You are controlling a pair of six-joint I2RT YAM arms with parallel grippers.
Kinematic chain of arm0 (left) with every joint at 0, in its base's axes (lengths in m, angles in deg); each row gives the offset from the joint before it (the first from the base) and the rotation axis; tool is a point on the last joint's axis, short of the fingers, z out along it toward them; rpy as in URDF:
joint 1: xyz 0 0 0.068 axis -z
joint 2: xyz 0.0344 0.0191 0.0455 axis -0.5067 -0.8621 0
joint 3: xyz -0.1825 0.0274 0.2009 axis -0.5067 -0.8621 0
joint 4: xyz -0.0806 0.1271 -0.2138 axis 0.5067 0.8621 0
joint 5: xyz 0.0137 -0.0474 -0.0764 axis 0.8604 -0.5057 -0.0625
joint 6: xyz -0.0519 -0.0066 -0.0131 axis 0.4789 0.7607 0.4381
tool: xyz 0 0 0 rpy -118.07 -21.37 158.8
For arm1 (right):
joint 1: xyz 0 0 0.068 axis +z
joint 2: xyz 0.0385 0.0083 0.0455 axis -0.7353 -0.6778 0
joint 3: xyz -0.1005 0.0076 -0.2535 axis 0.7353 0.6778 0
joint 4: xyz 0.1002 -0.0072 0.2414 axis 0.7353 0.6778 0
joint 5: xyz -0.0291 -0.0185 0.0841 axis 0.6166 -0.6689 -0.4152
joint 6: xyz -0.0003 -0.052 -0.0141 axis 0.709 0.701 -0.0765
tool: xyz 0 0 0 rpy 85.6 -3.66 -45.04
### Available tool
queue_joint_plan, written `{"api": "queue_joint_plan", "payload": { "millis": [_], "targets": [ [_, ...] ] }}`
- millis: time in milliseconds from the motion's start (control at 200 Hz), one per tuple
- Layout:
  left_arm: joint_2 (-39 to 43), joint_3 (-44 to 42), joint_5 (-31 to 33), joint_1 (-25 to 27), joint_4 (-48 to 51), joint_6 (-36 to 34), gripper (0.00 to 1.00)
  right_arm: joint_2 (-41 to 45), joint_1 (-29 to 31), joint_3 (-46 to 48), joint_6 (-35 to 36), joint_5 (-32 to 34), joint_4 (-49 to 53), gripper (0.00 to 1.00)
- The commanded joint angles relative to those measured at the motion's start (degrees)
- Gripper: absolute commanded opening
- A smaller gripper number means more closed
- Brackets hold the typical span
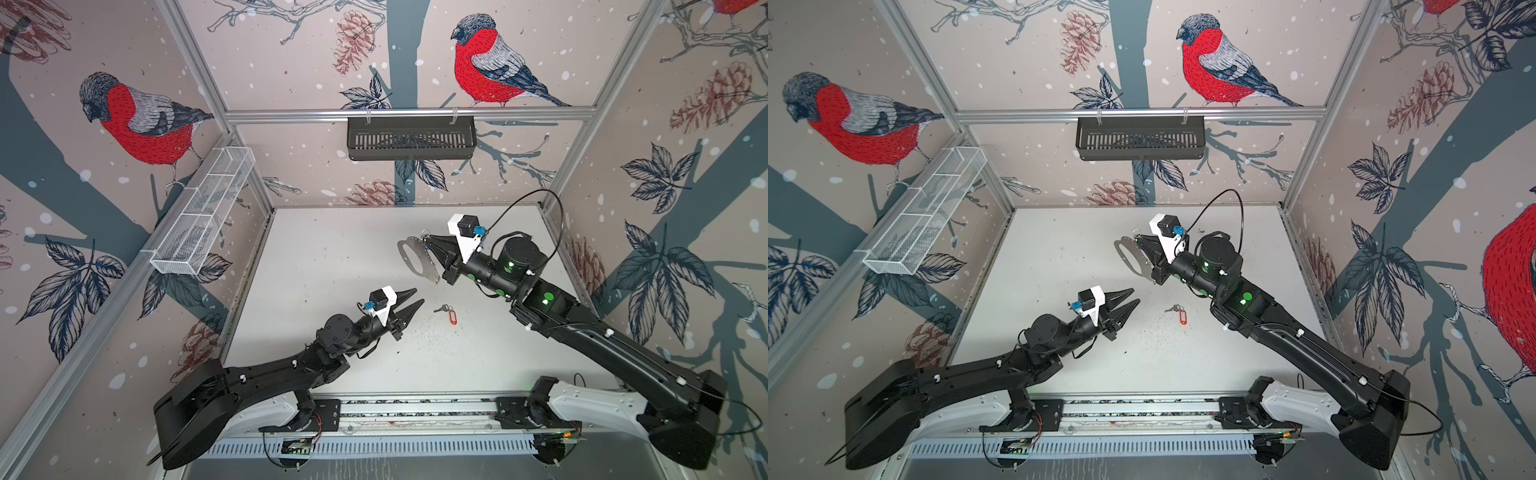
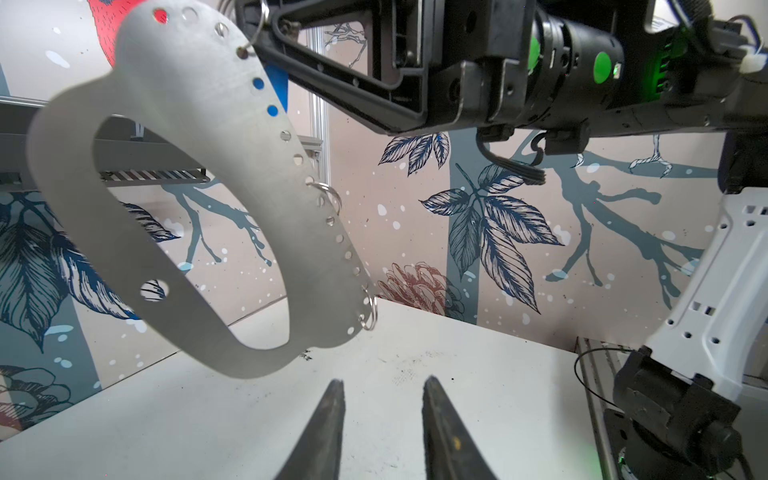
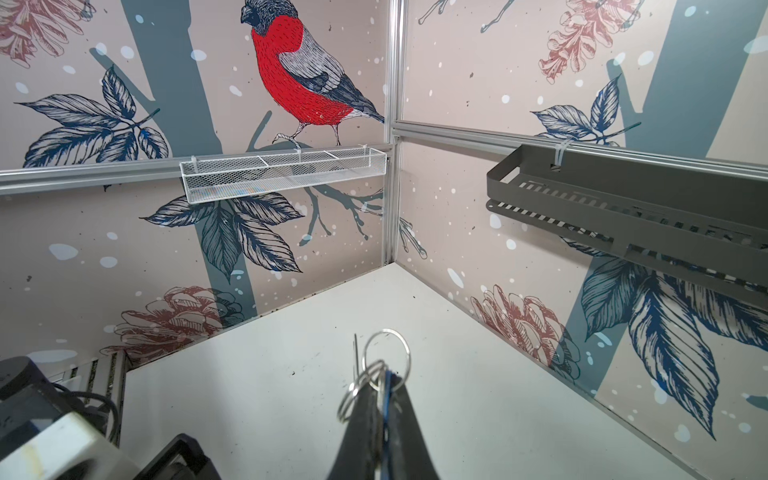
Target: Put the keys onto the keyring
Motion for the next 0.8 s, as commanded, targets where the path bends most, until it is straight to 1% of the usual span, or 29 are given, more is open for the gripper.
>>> {"api": "queue_joint_plan", "payload": {
  "millis": [0, 245, 405, 590, 700, 795],
  "targets": [
    [-1.3, 1.9, -1.3, 0.2, -1.9, -1.4, 0.32, -0.1, 0.5, -0.1, -0.4, 1.4, -4.1, 0.0],
    [-4.4, 3.6, -1.3, 1.6, -2.7, -1.4, 0.32, -0.2, 1.4, 0.1, -0.4, 3.3, -4.8, 0.0],
    [-5.3, 4.6, 2.2, 3.0, -2.2, -2.6, 0.32, -0.2, 1.8, 0.1, -0.3, 3.5, -4.8, 0.0],
    [-6.6, 5.9, 3.8, 3.5, -1.8, -2.9, 0.31, -0.1, 2.4, 0.1, -0.1, 4.2, -4.9, 0.0],
    [-7.4, 7.0, 5.8, 3.7, -1.1, -3.0, 0.3, 0.0, 2.8, 0.1, -0.1, 4.5, -5.0, 0.0],
    [-8.2, 7.6, 6.2, 3.8, -0.8, -3.0, 0.28, -0.1, 3.1, 0.1, 0.0, 4.8, -5.1, 0.0]
  ]
}}
